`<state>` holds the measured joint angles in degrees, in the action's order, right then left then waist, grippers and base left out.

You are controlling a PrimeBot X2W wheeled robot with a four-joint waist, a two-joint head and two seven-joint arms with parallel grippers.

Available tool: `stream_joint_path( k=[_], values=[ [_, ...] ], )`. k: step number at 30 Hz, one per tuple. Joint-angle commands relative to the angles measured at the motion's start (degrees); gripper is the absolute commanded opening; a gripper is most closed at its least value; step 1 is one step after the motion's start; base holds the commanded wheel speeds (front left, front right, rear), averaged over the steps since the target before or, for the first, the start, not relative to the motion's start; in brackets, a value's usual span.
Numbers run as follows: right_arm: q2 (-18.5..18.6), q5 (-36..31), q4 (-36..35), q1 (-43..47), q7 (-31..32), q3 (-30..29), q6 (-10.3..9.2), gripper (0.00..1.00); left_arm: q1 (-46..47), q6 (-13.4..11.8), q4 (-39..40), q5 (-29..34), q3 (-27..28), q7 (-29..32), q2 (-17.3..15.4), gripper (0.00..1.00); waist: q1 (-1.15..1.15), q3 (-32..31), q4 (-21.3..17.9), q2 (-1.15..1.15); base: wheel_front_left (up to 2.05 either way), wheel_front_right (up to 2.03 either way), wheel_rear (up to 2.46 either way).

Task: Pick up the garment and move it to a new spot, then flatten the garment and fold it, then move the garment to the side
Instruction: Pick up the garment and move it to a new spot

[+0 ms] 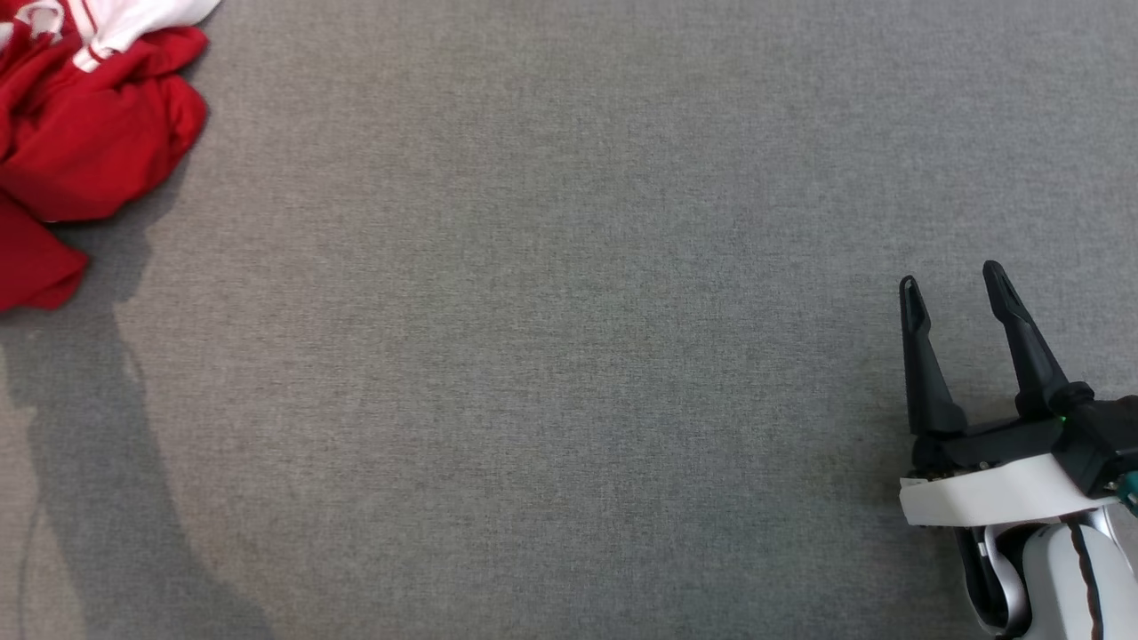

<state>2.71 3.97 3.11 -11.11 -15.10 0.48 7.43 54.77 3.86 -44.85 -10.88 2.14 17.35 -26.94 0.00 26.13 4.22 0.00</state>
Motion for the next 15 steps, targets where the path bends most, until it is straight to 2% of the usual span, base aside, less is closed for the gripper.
stream_joint_path(
  k=[1,7,8,9,10,11,12,13,15],
  values=[
    [0.3,-0.1,-0.5,-0.5,-0.1,-0.3,0.11,1.0,1.4,-1.4,-1.3,-0.2,0.6,-0.3,-1.0,1.0,0.0,2.1,-1.6,0.0,0.0,0.0,0.0],
    [0.4,0.3,-0.9,-1.2,-0.1,-0.2,0.1,1.0,2.6,-6.1,-5.2,1.3,0.9,-0.1,-2.7,1.0,0.0,3.6,-2.2,0.0,0.0,0.0,0.0],
    [0.3,0.4,-0.9,-1.3,-0.1,-0.2,0.1,1.0,2.7,-6.5,-5.7,1.1,1.0,0.0,-2.7,0.82,0.0,3.7,-2.2,0.0,0.0,0.0,0.0],
    [0.3,0.5,-0.9,-1.4,-0.1,-0.1,0.1,1.0,2.8,-6.5,-6.1,1.0,1.0,-0.1,-2.8,0.47,0.0,3.8,-2.2,0.0,0.0,0.0,0.0],
    [0.3,0.5,-1.0,-1.5,-0.1,-0.1,0.1,1.0,2.9,-6.3,-6.4,0.8,1.0,-0.2,-2.7,0.33,0.0,3.9,-2.1,0.0,0.0,0.0,0.0],
    [0.3,0.6,-0.9,-1.5,-0.1,0.0,0.1,1.0,3.0,-6.2,-6.7,0.8,0.9,-0.3,-2.7,0.13,0.0,3.9,-2.1,0.0,0.0,0.0,0.0],
    [0.3,0.6,-0.9,-1.5,-0.1,0.0,0.1,1.0,3.0,-6.2,-6.7,0.8,0.9,-0.3,-2.7,0.13,0.0,3.9,-2.1,0.0,0.0,0.0,0.0],
    [0.3,0.7,-0.8,-1.6,-0.1,0.0,0.1,1.0,3.0,-6.0,-6.9,0.6,0.8,-0.3,-2.6,0.0,0.0,3.8,-2.1,0.0,0.0,0.0,0.0],
    [0.3,0.9,-0.6,-1.7,-0.1,0.2,0.1,1.0,3.0,-5.7,-7.0,0.9,0.1,-1.5,-2.8,0.0,0.0,3.5,-2.0,0.0,0.0,0.0,0.0]
  ],
)
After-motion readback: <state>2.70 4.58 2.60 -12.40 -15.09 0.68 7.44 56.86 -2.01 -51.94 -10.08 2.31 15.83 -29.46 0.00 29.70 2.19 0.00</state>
